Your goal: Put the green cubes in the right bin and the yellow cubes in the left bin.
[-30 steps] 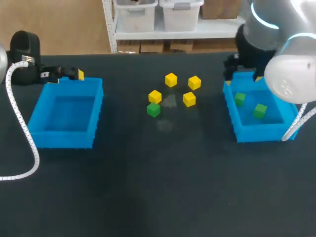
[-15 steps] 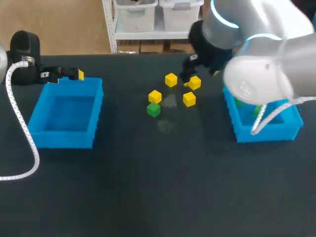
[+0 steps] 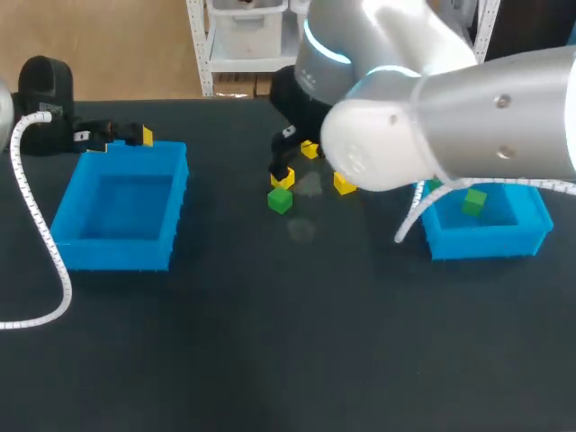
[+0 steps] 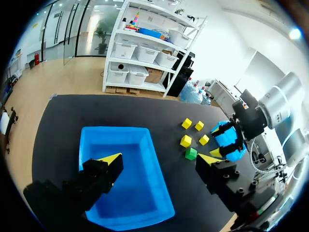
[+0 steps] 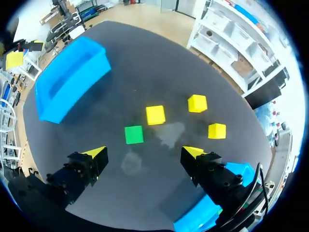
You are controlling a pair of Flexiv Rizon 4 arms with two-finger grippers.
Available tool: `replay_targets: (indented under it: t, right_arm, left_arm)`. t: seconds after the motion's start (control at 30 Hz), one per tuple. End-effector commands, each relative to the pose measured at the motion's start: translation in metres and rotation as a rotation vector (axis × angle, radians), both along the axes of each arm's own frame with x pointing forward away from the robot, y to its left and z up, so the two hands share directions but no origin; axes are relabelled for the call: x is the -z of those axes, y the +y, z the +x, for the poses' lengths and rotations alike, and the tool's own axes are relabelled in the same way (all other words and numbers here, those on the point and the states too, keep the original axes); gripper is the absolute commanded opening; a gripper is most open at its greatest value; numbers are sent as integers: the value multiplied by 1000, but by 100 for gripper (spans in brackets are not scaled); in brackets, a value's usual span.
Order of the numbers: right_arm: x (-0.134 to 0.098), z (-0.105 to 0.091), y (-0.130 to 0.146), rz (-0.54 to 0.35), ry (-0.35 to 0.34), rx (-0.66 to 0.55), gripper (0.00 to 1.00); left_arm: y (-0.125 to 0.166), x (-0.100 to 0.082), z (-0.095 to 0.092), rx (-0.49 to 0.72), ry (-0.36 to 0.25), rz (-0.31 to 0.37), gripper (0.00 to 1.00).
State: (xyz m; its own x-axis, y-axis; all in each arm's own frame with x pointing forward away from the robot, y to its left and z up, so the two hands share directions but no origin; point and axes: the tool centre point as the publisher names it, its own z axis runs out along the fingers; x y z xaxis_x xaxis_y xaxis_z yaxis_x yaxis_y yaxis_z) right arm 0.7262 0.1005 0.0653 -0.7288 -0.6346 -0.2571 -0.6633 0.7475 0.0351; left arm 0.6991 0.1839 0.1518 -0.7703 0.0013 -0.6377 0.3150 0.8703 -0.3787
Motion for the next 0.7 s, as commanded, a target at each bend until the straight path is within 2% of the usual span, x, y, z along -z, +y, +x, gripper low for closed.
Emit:
replay_targets:
  t: [0.03,0.23,0.7]
  right_arm:
    - [9,2,13,-25,19,-11,100]
    - [26,-4,20,-54,32,-39,100]
    - [59,-4,20,-91,95,-40,100]
  left_arm:
    - [1,1,0,3,-4,-5,100]
    - [1,1,0,3,-4,-5,100]
    - [1,1,0,3,-4,-5,100]
